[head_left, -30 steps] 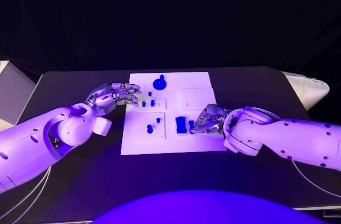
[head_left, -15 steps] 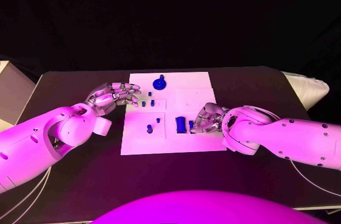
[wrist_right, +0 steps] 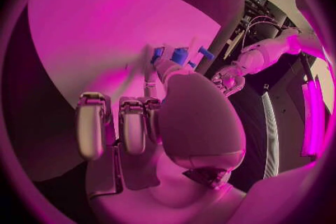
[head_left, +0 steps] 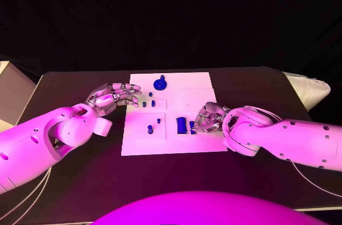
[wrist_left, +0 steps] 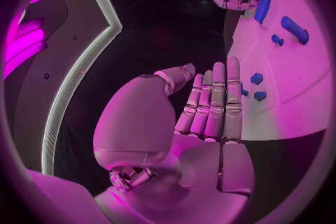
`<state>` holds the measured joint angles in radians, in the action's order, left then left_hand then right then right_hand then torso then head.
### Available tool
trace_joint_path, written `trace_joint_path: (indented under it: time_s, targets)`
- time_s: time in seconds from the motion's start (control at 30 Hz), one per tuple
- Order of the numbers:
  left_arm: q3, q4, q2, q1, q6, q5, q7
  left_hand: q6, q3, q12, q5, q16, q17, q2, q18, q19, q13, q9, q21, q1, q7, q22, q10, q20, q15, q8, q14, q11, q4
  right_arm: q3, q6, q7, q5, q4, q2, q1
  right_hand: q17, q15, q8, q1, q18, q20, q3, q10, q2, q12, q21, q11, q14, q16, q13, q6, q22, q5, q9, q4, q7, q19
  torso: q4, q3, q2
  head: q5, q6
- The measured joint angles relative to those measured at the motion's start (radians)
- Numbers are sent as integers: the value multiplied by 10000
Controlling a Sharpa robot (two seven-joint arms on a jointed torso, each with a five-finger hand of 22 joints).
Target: Assemble the parts on the task board
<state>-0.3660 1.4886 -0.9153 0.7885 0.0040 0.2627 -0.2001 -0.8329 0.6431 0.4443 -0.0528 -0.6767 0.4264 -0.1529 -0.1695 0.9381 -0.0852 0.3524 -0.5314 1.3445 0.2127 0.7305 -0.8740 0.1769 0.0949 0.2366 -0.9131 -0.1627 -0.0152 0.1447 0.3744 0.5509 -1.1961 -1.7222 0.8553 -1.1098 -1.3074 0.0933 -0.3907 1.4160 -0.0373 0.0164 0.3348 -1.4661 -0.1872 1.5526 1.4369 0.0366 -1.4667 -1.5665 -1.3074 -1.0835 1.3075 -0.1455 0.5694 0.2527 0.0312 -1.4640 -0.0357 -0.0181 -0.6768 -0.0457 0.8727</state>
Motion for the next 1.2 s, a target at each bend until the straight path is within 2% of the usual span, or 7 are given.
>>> trace_joint_path:
  time_s: [0.53,0.67,0.8,0.87,1.03,1.13,1.2]
  targets:
    - [0,-37,-1,-13,0,1,-6,0,0,0,0,0,-1,0,1,0,-1,1,0,0,0,0,0,0,0,0,0,0,0,27,387,-194,-22,-108,298,35,0,-1,1,-185,0,0,-2,0,-186,0,0,-1,0,0,1,1,-2,-115,-25,79,1,0,7,-4,7,4,0]
    - [1,-47,6,-17,-1,1,-15,0,0,0,0,0,-2,0,1,0,-1,2,0,0,0,0,0,0,0,-1,0,0,0,-1,642,-670,274,-61,398,8,0,-1,80,-235,0,0,-26,-1,-236,-112,-201,-6,0,0,1,168,-2,-133,-101,185,168,0,9,-11,12,4,0]
    - [2,-86,32,-20,-17,-9,-44,0,0,38,0,0,-2,40,1,0,-2,2,0,-40,0,0,0,0,0,-1,0,0,0,-33,993,-1622,976,233,447,-54,0,-80,230,-275,0,0,-30,5,-276,-342,-753,-148,3,80,-3,376,-2,-252,-168,252,302,-1,13,-16,23,5,0]
    - [2,-124,70,-22,-37,-19,-78,0,0,38,0,0,11,40,1,0,-2,2,0,-40,0,0,0,0,0,66,0,0,0,-59,1185,-2328,1551,515,432,-110,1,-136,308,-275,-10,64,-6,-3,-276,-873,-1661,-233,21,321,-7,505,3,-361,-204,261,383,-23,15,-23,41,5,-2]
    - [2,-272,193,-25,-168,-50,-232,-152,29,116,0,92,17,80,1,-60,-2,36,89,-79,-77,0,-140,16,0,225,0,121,29,-111,1569,-4120,3183,1425,221,-227,-7,-271,439,-234,-400,239,291,120,-234,-2182,-3881,-411,-14,904,-7,837,6,-581,-243,89,548,18,20,-53,131,11,-111]
    - [2,-390,269,-26,-294,-80,-341,-288,29,67,0,375,-31,80,1,-216,54,42,221,-79,-144,-11,-419,-1,-80,325,-107,163,29,-139,1716,-4965,4031,1954,51,-260,852,-437,487,-191,-958,382,570,1264,-278,-4485,-7438,-556,119,2194,164,1107,-116,-619,-240,-18,708,825,21,-73,211,35,-230]
    - [2,-536,355,-26,-441,-117,-451,-345,29,-100,0,699,-116,59,1,-390,111,52,374,-100,-200,-77,-597,17,-55,346,-165,191,29,-162,1819,-5660,4759,2467,-144,-274,2260,-532,543,-191,-1283,468,789,2289,-278,-6511,-10195,-664,678,3505,1285,1314,-1054,-619,-238,-91,809,1536,21,-88,277,51,-331]
